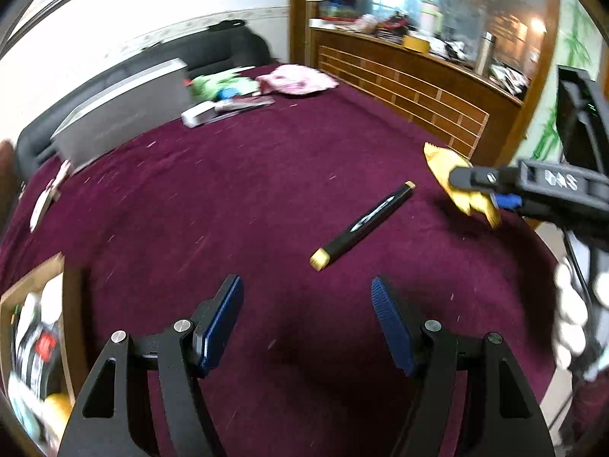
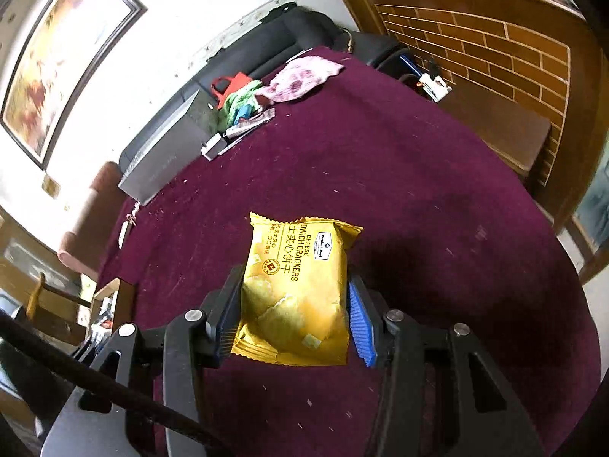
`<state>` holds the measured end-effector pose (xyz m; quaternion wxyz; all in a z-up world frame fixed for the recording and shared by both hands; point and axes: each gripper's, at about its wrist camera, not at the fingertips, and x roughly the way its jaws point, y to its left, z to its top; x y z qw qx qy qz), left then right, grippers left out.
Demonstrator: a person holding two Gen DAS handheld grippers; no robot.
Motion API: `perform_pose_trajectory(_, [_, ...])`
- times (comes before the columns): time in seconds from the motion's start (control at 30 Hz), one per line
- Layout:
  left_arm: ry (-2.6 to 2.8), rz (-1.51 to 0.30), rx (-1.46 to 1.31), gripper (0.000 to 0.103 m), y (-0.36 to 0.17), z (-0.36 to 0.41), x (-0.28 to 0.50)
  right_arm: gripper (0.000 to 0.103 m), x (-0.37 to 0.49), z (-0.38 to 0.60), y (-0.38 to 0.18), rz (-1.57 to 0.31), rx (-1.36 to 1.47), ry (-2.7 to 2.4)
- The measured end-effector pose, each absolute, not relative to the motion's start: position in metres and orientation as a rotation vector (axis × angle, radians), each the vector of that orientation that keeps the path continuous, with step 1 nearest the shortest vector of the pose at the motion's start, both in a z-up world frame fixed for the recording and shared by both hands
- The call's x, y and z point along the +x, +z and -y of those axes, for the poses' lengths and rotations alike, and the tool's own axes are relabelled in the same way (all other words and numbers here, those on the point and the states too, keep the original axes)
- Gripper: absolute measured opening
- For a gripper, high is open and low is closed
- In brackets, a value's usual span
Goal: Organize objects
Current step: 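Grasp the yellow cracker packet with the right gripper while the left gripper approaches the marker, then grasp the black yellow-capped marker with the left gripper and lift it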
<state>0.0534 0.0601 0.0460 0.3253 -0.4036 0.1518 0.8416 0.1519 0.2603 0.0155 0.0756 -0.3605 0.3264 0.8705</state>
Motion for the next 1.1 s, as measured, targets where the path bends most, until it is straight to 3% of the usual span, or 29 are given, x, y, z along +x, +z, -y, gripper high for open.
perform_pose_trajectory(0.37, [2.07,-0.552,-1.029,0.063,0.013,-0.137,0.021,0.049,0.185,-0.286,0.007,-1.118,-1.007,2.595])
perform_pose_trajectory(0.63, [2.033,-0.557,-1.083,0.062,-0.003,-0.152,0.008,0.049,0.18,-0.289,-0.006,-1.142,-1.048,2.588])
perform_pose_trajectory(0.73, [1.984,-0.572,-1.085,0.042,-0.001,-0.155,0.015,0.049,0.177,-0.289,-0.013,-1.16,-1.065,2.574])
perform_pose_trajectory(0.8, [1.95,-0.588,-1.085,0.022,0.001,-0.156,0.02,0.049,0.176,-0.289,-0.017,-1.171,-1.073,2.569])
perform_pose_trajectory(0.87, [1.93,-0.601,-1.093,0.012,0.002,-0.158,0.026,0.049,0.176,-0.289,-0.019,-1.17,-1.08,2.568])
perform_pose_trajectory(1.1, [1.961,-0.596,-1.108,0.011,0.005,-0.147,0.049,0.049,0.179,-0.283,-0.022,-1.169,-1.104,2.563])
